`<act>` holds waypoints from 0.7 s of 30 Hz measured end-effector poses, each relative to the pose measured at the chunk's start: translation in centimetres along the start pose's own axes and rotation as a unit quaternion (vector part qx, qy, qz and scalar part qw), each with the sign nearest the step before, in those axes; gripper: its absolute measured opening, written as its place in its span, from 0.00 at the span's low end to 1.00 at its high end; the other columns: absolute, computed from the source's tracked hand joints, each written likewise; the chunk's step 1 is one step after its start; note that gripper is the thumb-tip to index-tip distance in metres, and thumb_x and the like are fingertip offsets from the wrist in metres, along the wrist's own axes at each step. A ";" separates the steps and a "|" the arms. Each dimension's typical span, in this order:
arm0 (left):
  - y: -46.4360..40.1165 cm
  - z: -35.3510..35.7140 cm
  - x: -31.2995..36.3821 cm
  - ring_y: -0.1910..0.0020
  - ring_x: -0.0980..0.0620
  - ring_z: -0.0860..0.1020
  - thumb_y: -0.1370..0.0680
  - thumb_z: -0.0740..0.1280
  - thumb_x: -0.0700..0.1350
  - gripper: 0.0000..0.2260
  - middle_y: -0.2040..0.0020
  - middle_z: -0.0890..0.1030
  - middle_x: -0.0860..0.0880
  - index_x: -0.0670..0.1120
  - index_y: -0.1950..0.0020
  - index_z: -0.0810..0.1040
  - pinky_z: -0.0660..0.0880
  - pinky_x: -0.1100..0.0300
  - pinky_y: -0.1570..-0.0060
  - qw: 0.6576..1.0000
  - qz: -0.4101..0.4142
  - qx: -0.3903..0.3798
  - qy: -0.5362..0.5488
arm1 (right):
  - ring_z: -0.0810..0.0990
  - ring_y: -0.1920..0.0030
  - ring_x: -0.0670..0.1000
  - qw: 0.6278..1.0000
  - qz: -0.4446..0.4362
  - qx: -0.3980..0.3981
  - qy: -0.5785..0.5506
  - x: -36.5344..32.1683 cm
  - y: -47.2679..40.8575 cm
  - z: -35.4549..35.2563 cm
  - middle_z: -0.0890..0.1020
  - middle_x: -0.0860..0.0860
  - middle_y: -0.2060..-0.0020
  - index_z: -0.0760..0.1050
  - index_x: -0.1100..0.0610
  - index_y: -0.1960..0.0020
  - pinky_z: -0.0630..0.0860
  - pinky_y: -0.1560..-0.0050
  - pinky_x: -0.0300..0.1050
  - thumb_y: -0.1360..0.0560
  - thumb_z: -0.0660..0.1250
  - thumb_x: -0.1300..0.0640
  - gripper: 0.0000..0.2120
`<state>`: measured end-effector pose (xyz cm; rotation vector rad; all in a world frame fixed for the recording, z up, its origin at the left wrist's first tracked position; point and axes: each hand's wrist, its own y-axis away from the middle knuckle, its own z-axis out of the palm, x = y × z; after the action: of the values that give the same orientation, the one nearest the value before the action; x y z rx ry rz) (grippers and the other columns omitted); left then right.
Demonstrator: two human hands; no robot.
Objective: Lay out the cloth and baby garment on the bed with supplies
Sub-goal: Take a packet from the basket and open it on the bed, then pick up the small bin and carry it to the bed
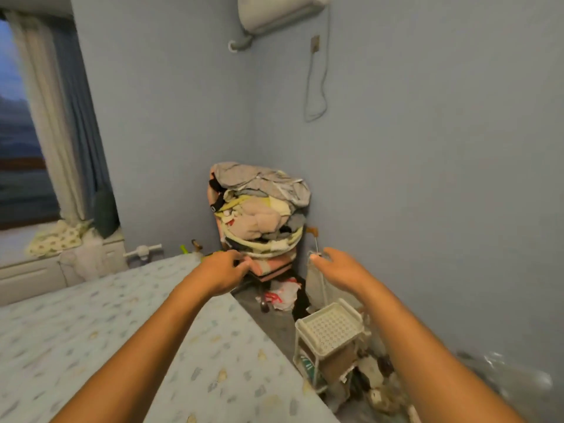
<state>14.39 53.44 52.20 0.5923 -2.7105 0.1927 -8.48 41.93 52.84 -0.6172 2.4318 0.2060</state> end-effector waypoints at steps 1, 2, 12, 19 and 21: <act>0.0 -0.8 2.3 0.33 0.43 0.72 0.20 0.58 0.59 0.23 0.29 0.73 0.44 0.48 0.29 0.71 0.71 0.51 0.38 1.000 0.018 -0.005 0.003 | 0.64 0.26 0.58 1.000 0.010 0.017 0.006 0.5 1.3 -2.2 0.64 0.57 0.25 0.60 0.57 0.23 0.63 0.28 0.53 0.20 0.56 0.40 0.32; 0.0 -1.3 4.5 0.32 0.43 0.72 0.20 0.58 0.59 0.24 0.29 0.73 0.44 0.47 0.29 0.71 0.71 0.51 0.37 0.999 0.036 -0.012 0.006 | 0.63 0.26 0.58 0.999 0.020 0.033 0.008 1.1 2.5 -4.3 0.63 0.57 0.24 0.60 0.57 0.23 0.62 0.27 0.54 0.20 0.56 0.40 0.32; 2.4 2.2 26.9 0.32 0.45 0.73 0.20 0.60 0.58 0.25 0.30 0.74 0.44 0.47 0.28 0.70 0.70 0.50 0.33 0.971 0.225 -0.064 0.051 | 0.64 0.26 0.58 0.963 0.162 0.213 0.001 14.8 15.8 -18.4 0.64 0.56 0.25 0.61 0.55 0.24 0.62 0.27 0.54 0.21 0.56 0.38 0.32; 6.3 11.0 43.0 0.32 0.43 0.73 0.20 0.60 0.59 0.24 0.31 0.74 0.43 0.48 0.28 0.70 0.69 0.49 0.34 0.940 0.315 -0.124 0.043 | 0.64 0.27 0.58 0.924 0.275 0.263 -0.027 28.2 25.1 -23.1 0.63 0.56 0.24 0.60 0.54 0.23 0.63 0.28 0.55 0.21 0.55 0.38 0.32; 7.5 13.6 47.5 0.33 0.43 0.73 0.21 0.60 0.59 0.24 0.31 0.74 0.43 0.49 0.28 0.71 0.70 0.48 0.33 0.930 0.340 -0.134 0.040 | 0.65 0.27 0.59 0.912 0.299 0.279 -0.026 31.9 27.3 -24.7 0.64 0.56 0.25 0.60 0.54 0.23 0.63 0.29 0.55 0.21 0.55 0.38 0.32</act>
<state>-33.34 39.52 56.90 -0.4385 -2.6825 0.0106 -56.92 46.69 53.43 0.3892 2.3933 -0.2256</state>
